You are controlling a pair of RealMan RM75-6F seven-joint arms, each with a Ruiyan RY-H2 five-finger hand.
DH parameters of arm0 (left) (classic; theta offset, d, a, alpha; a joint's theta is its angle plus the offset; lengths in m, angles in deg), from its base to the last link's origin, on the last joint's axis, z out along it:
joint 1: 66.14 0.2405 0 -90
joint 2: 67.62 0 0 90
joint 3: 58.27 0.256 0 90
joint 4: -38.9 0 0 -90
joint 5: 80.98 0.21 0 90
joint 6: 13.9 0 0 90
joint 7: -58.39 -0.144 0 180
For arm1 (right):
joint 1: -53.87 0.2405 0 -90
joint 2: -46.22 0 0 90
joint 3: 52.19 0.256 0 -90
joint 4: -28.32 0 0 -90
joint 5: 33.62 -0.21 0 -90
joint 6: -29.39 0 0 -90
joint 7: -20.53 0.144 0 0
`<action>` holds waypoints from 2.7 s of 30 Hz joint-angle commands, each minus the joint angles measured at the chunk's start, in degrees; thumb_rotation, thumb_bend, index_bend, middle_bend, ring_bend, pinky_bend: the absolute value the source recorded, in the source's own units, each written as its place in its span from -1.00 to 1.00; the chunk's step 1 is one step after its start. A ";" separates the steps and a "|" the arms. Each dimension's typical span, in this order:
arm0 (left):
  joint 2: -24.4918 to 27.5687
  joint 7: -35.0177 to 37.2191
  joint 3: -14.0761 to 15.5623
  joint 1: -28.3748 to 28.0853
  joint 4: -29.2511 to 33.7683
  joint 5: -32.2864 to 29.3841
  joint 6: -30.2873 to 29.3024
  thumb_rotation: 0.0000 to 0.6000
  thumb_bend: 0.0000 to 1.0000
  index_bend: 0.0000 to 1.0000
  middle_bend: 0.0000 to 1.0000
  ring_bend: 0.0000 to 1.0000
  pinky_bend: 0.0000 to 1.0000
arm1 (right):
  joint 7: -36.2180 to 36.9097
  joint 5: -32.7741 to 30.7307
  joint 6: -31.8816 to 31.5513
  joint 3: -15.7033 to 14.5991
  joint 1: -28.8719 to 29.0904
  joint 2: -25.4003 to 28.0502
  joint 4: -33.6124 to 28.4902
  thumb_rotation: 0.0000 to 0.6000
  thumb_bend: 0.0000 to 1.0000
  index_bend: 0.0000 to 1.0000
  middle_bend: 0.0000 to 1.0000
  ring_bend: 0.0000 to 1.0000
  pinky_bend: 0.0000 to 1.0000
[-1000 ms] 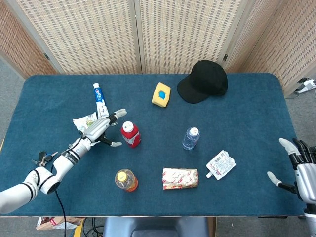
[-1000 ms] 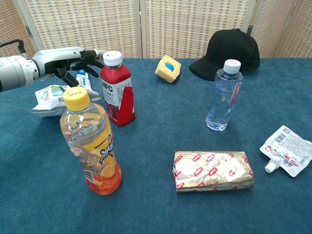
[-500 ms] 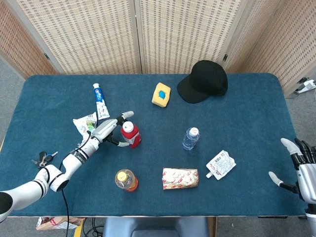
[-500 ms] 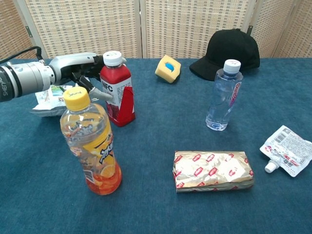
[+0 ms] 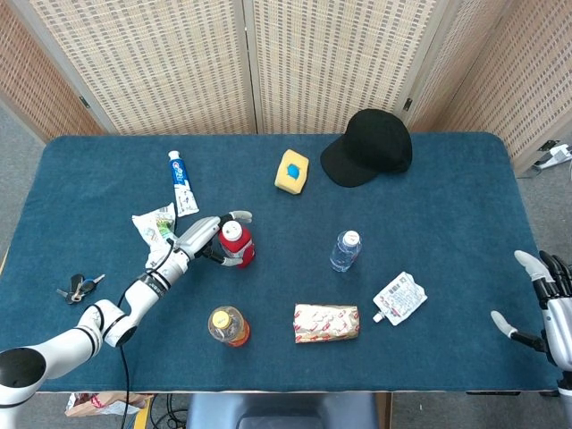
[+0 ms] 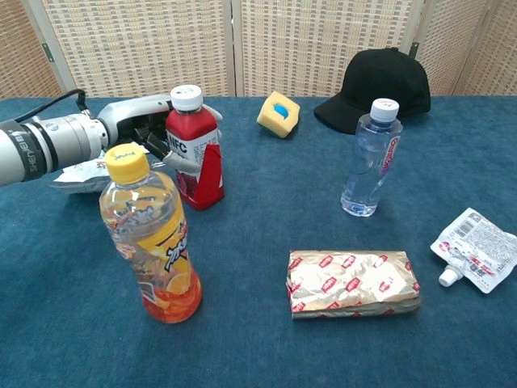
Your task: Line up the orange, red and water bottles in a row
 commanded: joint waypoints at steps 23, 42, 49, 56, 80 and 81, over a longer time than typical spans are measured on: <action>-2.10 3.57 -1.17 -3.46 -2.32 0.15 -1.12 1.00 -0.77 0.05 -0.22 -0.10 0.39 | -0.24 -0.05 -0.99 0.23 -0.70 0.12 -0.28 1.00 -0.56 -0.77 -0.71 -0.99 -0.92; -7.07 -0.05 -0.46 -6.67 -4.77 0.69 0.17 1.00 -0.77 -0.03 -0.22 -0.14 0.38 | 1.65 -0.18 -2.42 0.13 -1.96 0.50 0.93 1.00 -0.56 -0.77 -0.71 -0.99 -0.92; -4.99 0.59 0.24 -6.38 -2.65 1.05 -0.35 1.00 -0.77 -0.79 -0.87 -0.91 -0.45 | 2.18 -0.03 -2.57 0.19 -2.07 0.44 1.37 1.00 -0.56 -0.77 -0.71 -0.99 -0.92; -1.66 -0.62 0.60 -5.21 1.45 1.07 -1.93 1.00 -0.77 -1.00 -1.00 -1.00 -0.60 | 2.63 0.54 -3.02 0.17 -2.19 0.35 1.53 1.00 -0.55 -0.77 -0.71 -0.99 -0.92; 21.22 -4.31 1.68 3.94 21.59 -0.40 -8.81 1.00 -0.77 -1.00 -1.00 -1.00 -0.60 | 3.49 2.13 -1.42 0.25 -0.43 -0.40 2.50 1.00 -0.54 -0.77 -0.71 -0.99 -0.92; 21.91 -4.55 1.87 4.21 21.83 -0.36 -8.75 1.00 -0.77 -1.00 -1.00 -1.00 -0.60 | 3.38 2.18 -1.30 0.24 -0.33 -0.41 2.43 1.00 -0.54 -0.77 -0.71 -0.99 -0.92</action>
